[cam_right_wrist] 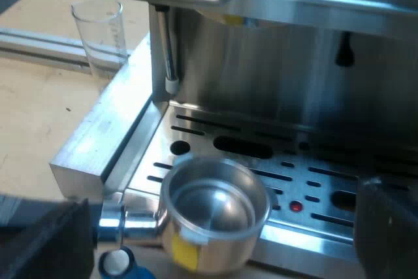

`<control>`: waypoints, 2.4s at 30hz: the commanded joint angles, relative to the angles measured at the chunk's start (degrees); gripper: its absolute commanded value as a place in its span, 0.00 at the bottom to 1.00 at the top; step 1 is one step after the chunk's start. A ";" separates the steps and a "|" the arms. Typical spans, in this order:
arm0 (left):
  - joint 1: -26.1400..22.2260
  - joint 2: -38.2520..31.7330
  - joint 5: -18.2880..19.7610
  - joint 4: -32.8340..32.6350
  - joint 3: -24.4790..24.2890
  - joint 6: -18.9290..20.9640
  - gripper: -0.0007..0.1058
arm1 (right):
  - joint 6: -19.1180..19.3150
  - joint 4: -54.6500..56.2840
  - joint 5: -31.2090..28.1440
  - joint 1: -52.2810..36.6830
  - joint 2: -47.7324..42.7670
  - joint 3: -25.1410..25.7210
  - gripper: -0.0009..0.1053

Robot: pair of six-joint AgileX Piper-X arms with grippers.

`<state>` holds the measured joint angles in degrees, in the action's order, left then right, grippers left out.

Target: Put the handle in the coffee machine

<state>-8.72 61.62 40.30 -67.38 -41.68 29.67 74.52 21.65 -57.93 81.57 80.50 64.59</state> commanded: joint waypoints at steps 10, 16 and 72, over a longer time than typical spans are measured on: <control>-5.45 8.13 6.93 1.31 -3.34 -4.69 0.01 | 8.43 -13.83 -2.62 0.12 4.94 0.47 0.78; -5.44 8.89 9.58 4.78 -4.09 -4.21 0.01 | 8.82 -13.70 -2.28 0.12 4.96 0.47 0.78; 2.30 19.07 9.36 13.58 -14.33 6.55 0.01 | 15.66 -28.24 -6.45 -2.71 10.20 0.47 0.78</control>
<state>-6.34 81.03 46.32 -54.01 -55.30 35.64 89.25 -6.23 -63.77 79.09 90.78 64.59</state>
